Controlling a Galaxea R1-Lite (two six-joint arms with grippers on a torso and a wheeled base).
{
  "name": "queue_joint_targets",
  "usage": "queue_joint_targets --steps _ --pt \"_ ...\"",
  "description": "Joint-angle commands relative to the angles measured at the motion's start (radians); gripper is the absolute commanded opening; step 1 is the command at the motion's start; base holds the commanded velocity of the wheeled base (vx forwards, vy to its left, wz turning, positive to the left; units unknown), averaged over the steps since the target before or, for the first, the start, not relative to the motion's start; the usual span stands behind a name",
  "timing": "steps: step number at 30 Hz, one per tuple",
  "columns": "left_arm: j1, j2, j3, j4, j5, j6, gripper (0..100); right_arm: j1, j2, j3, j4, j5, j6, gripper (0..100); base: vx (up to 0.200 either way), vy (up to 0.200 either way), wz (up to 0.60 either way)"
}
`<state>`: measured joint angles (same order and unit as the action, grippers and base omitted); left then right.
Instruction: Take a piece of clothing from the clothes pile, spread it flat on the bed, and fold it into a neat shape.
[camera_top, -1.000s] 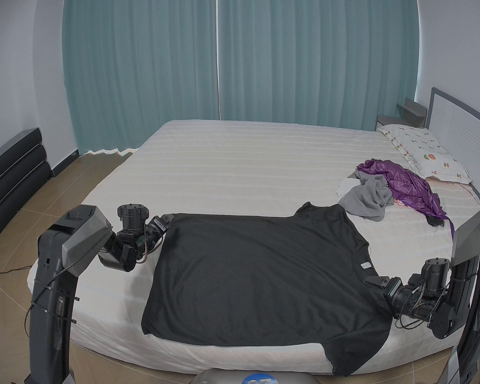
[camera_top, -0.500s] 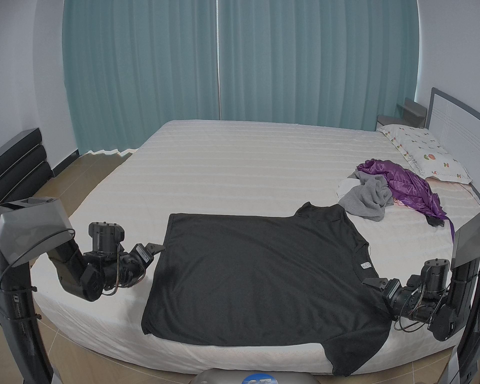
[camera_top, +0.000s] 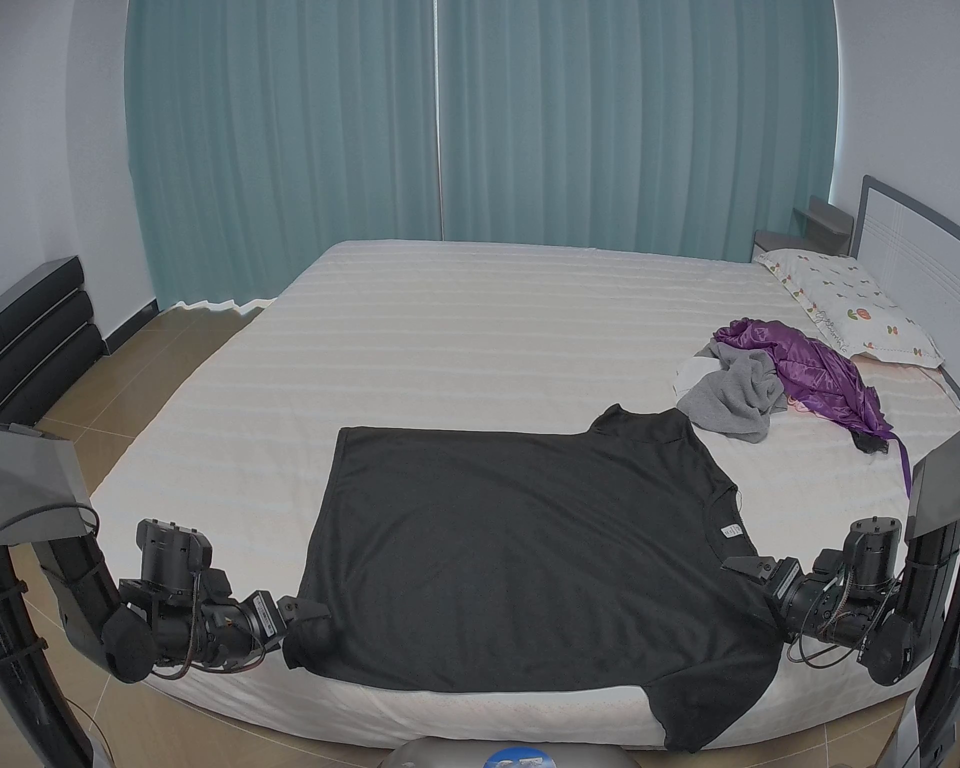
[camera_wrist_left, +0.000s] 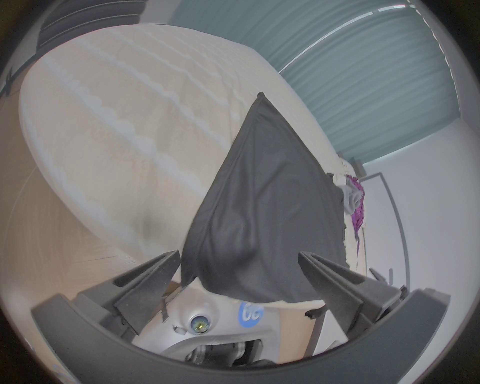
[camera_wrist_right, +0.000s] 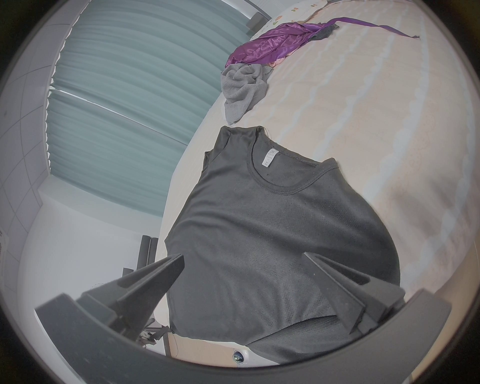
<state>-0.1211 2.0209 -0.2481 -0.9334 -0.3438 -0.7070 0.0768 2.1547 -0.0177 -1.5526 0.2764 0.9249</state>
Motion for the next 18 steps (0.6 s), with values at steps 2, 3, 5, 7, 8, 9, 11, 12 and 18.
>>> queue_joint_targets --steps 2,3,5,7,8,9,11,12,18 --pt "-0.009 0.019 0.061 0.001 0.012 0.047 100 0.006 -0.004 0.008 -0.014 0.001 0.000 100 0.000 0.000 0.00" --pt "-0.012 0.029 0.062 0.001 0.016 0.063 100 0.006 -0.004 0.008 -0.014 0.000 0.002 100 0.000 0.000 0.00" --pt "-0.017 0.042 0.062 -0.002 0.022 0.083 100 0.006 -0.006 0.008 -0.014 0.001 0.000 100 0.000 0.000 0.00" --pt "-0.020 0.061 0.061 -0.027 0.037 0.087 100 0.008 -0.007 0.012 -0.014 0.001 0.000 100 0.000 0.000 0.00" --pt "-0.025 0.065 0.061 -0.033 0.040 0.087 100 0.011 -0.007 0.013 -0.014 0.001 0.002 100 0.000 0.000 0.00" --pt "-0.029 0.070 0.056 -0.035 0.040 0.089 100 0.012 -0.007 0.013 -0.014 0.000 0.002 100 0.000 0.000 0.00" --pt "-0.037 0.082 0.049 -0.042 0.049 0.095 100 0.014 -0.009 0.013 -0.014 0.000 0.002 100 0.000 0.000 0.00" --pt "-0.037 0.088 0.041 -0.045 0.057 0.095 100 0.014 -0.007 0.013 -0.014 0.000 0.000 100 0.000 0.000 0.00" --pt "-0.072 0.114 0.016 -0.059 0.091 0.092 100 0.018 -0.009 0.013 -0.014 0.000 0.002 100 0.000 0.000 0.00"
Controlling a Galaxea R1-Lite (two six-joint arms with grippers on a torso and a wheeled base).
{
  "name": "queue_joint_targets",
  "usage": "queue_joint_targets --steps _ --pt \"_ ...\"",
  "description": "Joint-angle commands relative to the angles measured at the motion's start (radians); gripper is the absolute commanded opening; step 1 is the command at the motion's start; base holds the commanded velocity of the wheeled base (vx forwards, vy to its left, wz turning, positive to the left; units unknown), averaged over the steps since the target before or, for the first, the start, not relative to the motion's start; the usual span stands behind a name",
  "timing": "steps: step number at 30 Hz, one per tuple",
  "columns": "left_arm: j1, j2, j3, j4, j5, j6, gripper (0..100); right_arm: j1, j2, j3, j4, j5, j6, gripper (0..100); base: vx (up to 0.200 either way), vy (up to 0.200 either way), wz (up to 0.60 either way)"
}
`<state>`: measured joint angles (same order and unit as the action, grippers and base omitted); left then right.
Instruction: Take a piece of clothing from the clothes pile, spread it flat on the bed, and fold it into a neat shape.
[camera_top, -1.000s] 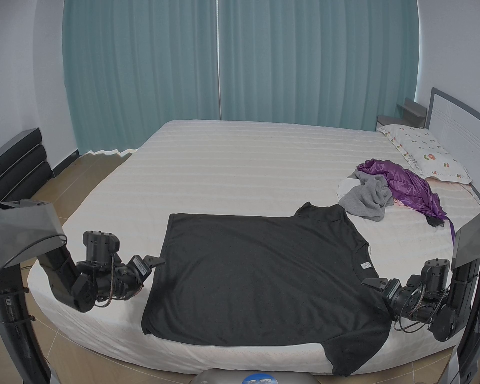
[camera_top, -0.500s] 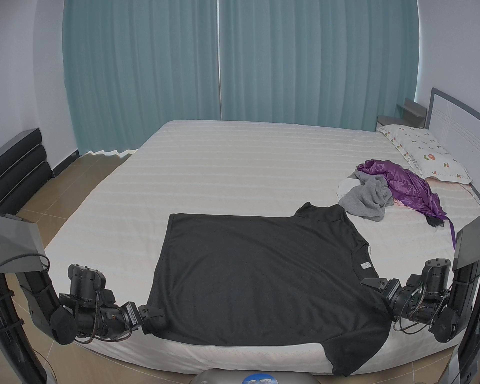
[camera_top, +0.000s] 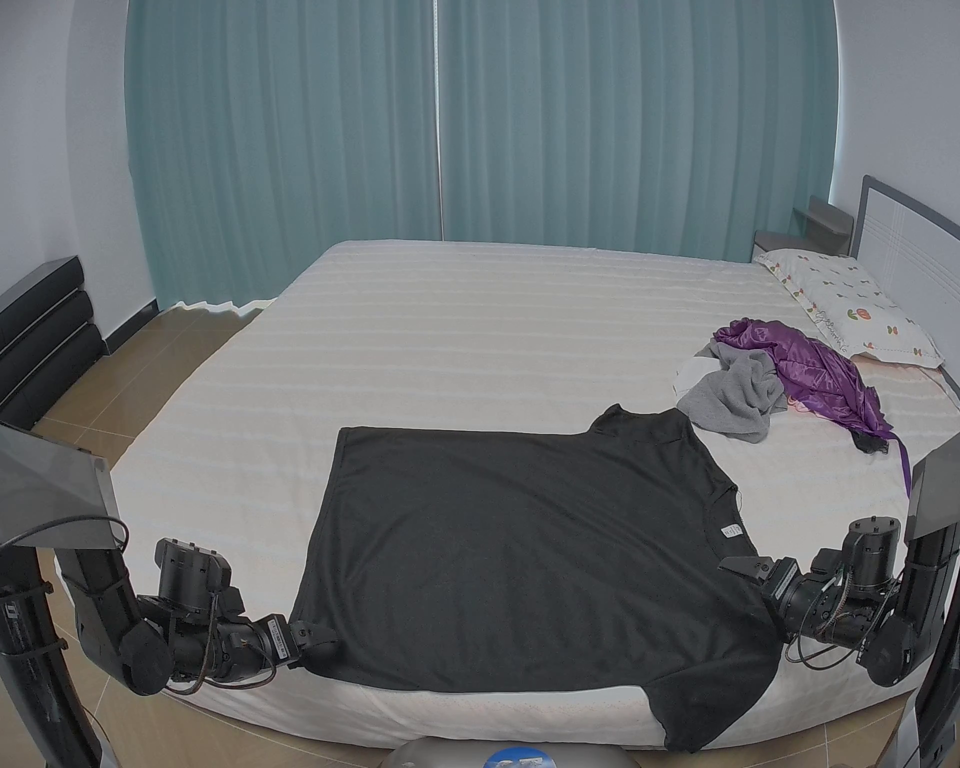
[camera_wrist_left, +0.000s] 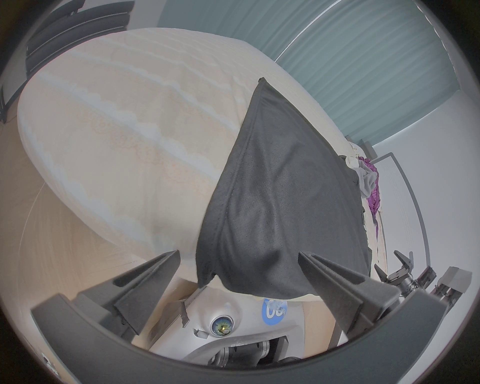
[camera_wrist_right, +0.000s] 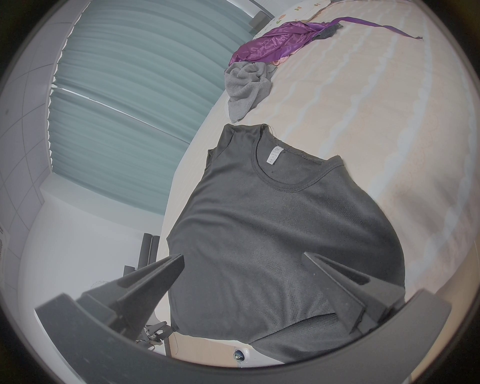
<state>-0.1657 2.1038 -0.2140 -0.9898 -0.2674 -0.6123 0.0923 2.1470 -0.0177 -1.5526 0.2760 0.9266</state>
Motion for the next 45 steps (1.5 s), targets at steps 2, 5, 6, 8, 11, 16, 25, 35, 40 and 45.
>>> queue_joint_targets --steps 2,5,6,8,11,16,25,35,40,45 --pt "-0.037 0.038 -0.025 -0.004 0.020 -0.006 100 0.003 -0.001 0.013 -0.014 0.000 0.000 100 0.000 0.000 0.00" --pt "-0.037 0.039 -0.025 -0.004 0.022 -0.006 0 0.003 -0.001 0.013 -0.014 0.000 0.000 100 0.000 0.000 0.00" --pt "-0.037 0.038 -0.024 -0.004 0.022 -0.007 0 0.003 -0.001 0.013 -0.014 0.000 0.000 100 0.000 0.000 0.00" --pt "-0.035 0.035 -0.015 -0.004 0.024 -0.009 0 0.001 0.001 0.013 -0.014 0.000 0.000 100 0.000 0.000 0.00" --pt "-0.024 0.025 0.015 -0.003 0.024 -0.009 0 0.003 -0.001 0.013 -0.014 0.000 0.000 100 0.000 0.000 0.00" --pt "-0.012 -0.001 0.044 -0.004 0.031 -0.007 0 0.003 -0.001 0.013 -0.014 0.000 -0.002 100 0.000 0.000 0.00" --pt "-0.008 -0.013 0.048 -0.006 0.031 -0.012 0 0.003 0.002 0.013 -0.014 -0.001 -0.003 100 0.000 0.000 0.00" --pt "-0.005 -0.019 0.047 -0.007 0.025 -0.033 0 -0.008 0.002 0.018 -0.012 -0.014 -0.020 100 0.000 0.000 0.00" --pt "0.003 -0.042 0.048 -0.017 0.020 -0.040 0 -0.022 0.013 0.018 -0.001 -0.018 -0.055 100 0.000 0.000 0.00" --pt "0.003 -0.048 0.045 -0.027 0.019 -0.081 0 -0.029 0.020 0.018 0.000 -0.020 -0.072 100 0.000 0.000 0.00"
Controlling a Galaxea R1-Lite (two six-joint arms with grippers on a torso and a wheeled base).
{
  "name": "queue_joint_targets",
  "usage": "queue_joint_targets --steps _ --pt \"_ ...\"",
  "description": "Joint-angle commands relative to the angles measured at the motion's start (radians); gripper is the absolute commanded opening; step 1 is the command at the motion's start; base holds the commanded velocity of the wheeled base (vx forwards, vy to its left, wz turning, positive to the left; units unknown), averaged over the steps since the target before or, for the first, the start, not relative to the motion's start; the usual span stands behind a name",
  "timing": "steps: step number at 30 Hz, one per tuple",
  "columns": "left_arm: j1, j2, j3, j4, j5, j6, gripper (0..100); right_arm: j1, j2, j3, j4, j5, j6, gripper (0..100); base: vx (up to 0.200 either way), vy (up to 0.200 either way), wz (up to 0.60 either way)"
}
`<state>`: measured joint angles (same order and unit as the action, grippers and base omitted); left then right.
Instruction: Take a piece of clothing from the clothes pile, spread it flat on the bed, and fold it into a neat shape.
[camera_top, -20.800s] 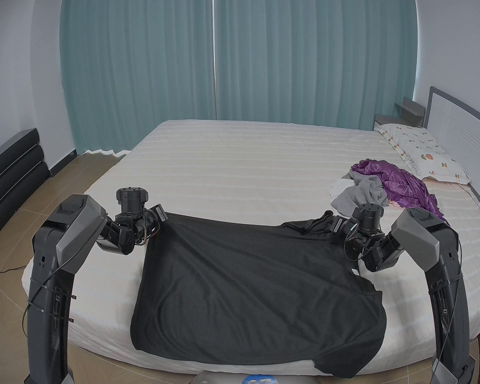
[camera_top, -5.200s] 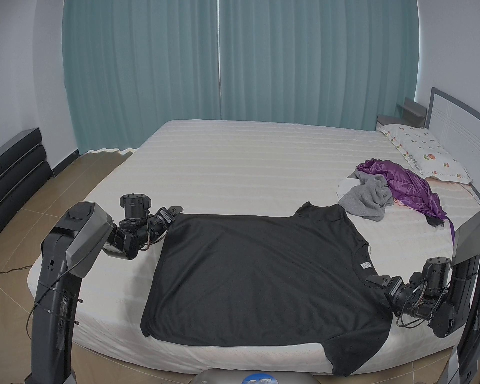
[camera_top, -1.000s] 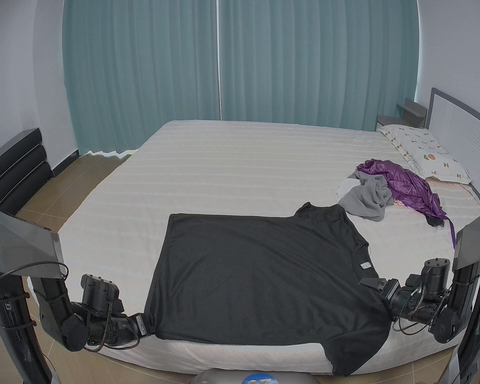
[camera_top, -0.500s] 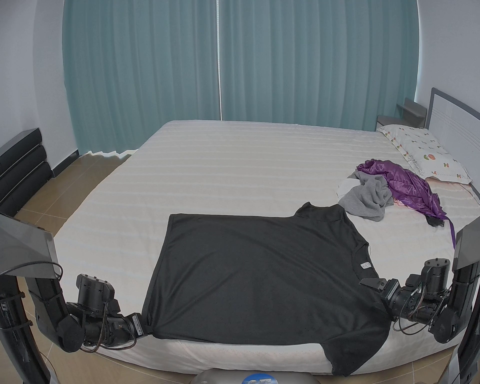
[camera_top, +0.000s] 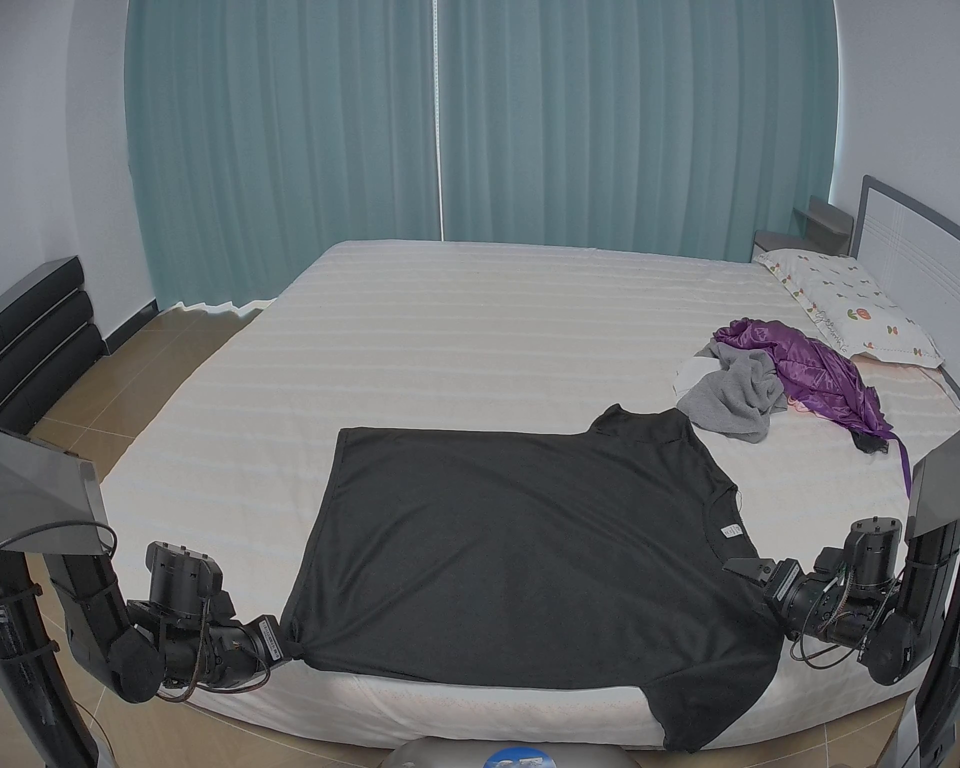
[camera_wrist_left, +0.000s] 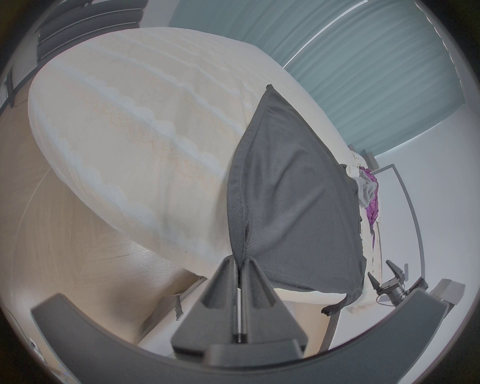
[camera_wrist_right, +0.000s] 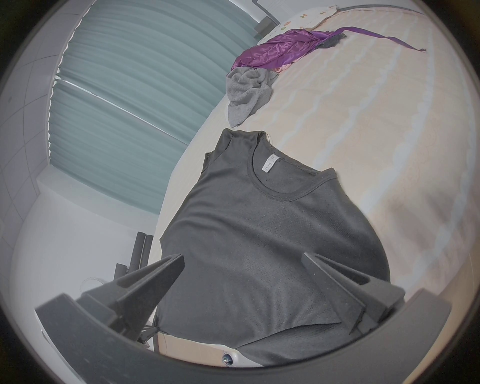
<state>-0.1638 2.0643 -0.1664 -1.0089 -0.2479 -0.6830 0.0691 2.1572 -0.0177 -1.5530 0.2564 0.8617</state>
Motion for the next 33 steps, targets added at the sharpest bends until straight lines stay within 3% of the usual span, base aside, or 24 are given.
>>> queue_joint_targets --steps 1,8,12,20,29,30,33 --pt "0.001 -0.009 -0.002 -0.014 -0.001 -0.012 0 -0.009 0.009 0.018 0.001 -0.003 -0.018 100 0.000 0.000 0.00" --pt "0.001 0.000 -0.001 -0.028 -0.001 -0.012 0 -0.058 0.006 0.018 0.051 -0.088 -0.144 100 0.000 0.000 0.00" --pt "0.001 0.000 -0.001 -0.028 -0.001 -0.012 0 -0.065 0.009 0.018 0.097 -0.098 -0.188 100 0.000 0.000 0.00" --pt "0.001 0.000 -0.002 -0.028 -0.001 -0.010 0 -0.094 -0.002 0.018 0.143 -0.158 -0.260 100 0.000 0.000 0.00" --pt "0.000 0.000 -0.001 -0.028 -0.001 -0.010 0 -0.084 0.039 0.018 0.195 -0.152 -0.274 100 0.000 0.000 0.00" --pt "0.000 0.002 -0.001 -0.028 -0.001 -0.010 0 -0.084 0.046 0.018 0.195 -0.151 -0.274 0 0.000 0.000 0.00" --pt "0.000 0.000 -0.001 -0.028 -0.001 -0.010 0 -0.086 0.092 0.015 0.169 -0.151 -0.274 0 0.000 0.000 0.00"
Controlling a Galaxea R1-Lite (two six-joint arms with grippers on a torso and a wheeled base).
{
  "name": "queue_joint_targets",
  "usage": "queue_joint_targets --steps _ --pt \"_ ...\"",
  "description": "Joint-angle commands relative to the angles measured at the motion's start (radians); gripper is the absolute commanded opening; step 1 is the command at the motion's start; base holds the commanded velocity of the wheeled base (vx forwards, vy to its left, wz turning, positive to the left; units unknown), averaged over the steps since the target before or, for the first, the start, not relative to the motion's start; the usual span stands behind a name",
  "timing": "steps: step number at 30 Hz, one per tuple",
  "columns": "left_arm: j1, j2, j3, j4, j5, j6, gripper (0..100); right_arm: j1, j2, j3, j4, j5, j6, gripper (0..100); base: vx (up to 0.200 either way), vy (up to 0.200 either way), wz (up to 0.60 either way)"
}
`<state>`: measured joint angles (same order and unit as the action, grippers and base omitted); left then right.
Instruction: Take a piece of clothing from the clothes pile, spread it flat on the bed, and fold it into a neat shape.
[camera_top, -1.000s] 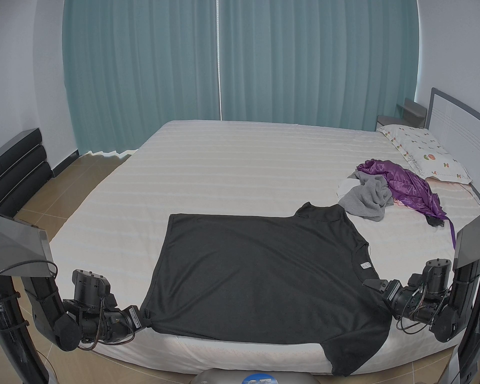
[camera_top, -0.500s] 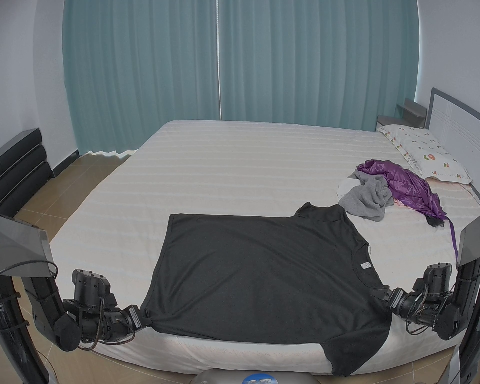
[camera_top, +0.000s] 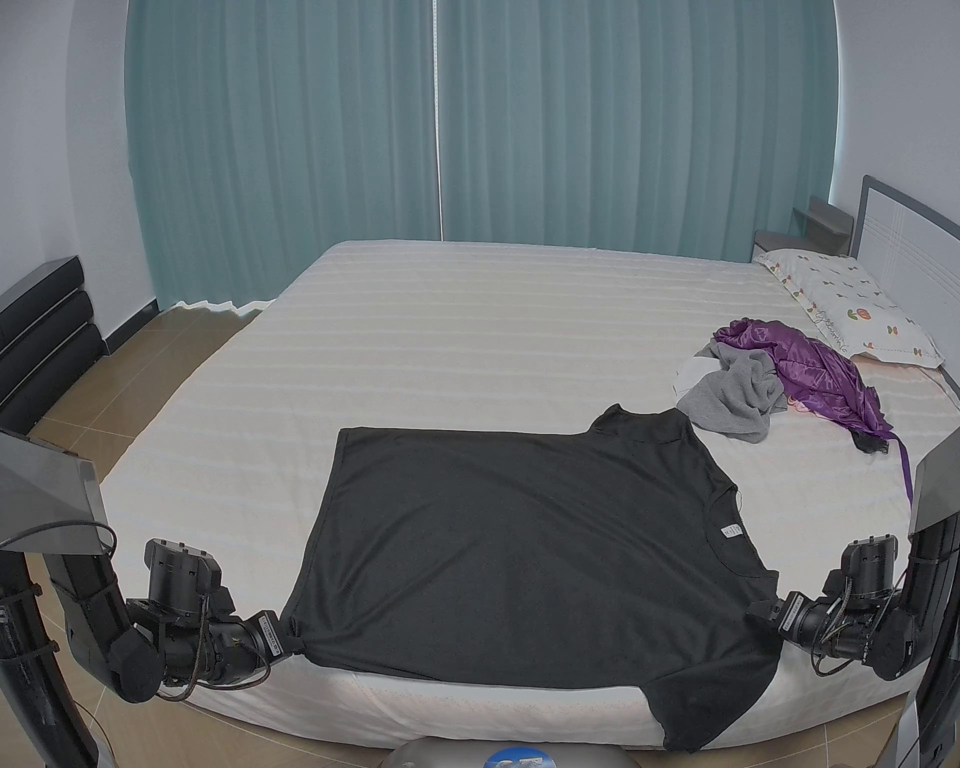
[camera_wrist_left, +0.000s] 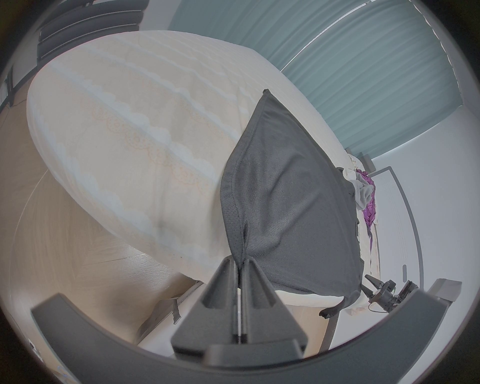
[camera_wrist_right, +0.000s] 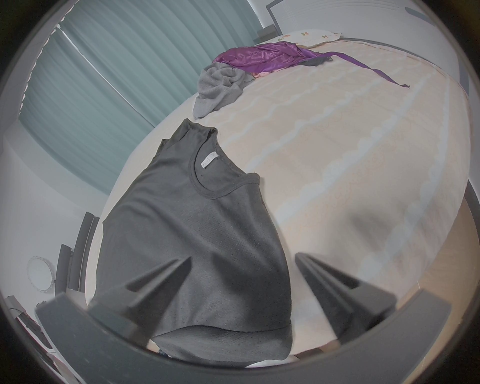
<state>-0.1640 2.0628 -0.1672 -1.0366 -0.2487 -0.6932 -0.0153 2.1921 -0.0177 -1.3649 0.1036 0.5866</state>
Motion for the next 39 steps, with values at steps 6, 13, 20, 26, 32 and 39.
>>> queue_joint_targets --steps 6,13,20,26,32,39 --pt "0.000 0.002 -0.002 0.000 0.000 0.000 0 -0.014 0.057 0.010 -0.072 0.002 0.007 0 0.000 0.000 0.00" --pt "0.000 -0.003 -0.005 0.000 0.002 -0.002 0 -0.015 0.063 0.004 -0.187 0.002 0.055 0 0.000 0.000 0.00" --pt "0.000 -0.001 -0.005 0.000 0.002 -0.002 0 -0.014 0.064 -0.071 -0.203 0.002 0.142 0 0.000 0.000 0.00" --pt "-0.002 0.000 -0.005 0.000 0.002 -0.002 0 -0.015 0.058 -0.133 -0.203 0.002 0.157 0 0.000 0.000 0.00" --pt "-0.003 0.000 -0.005 0.000 0.002 -0.002 0 -0.009 0.064 -0.168 -0.203 0.001 0.171 0 0.000 0.000 0.00" --pt "-0.005 0.002 -0.005 0.000 0.000 -0.002 0 -0.011 0.084 -0.199 -0.201 0.004 0.191 0 0.000 0.000 0.00"
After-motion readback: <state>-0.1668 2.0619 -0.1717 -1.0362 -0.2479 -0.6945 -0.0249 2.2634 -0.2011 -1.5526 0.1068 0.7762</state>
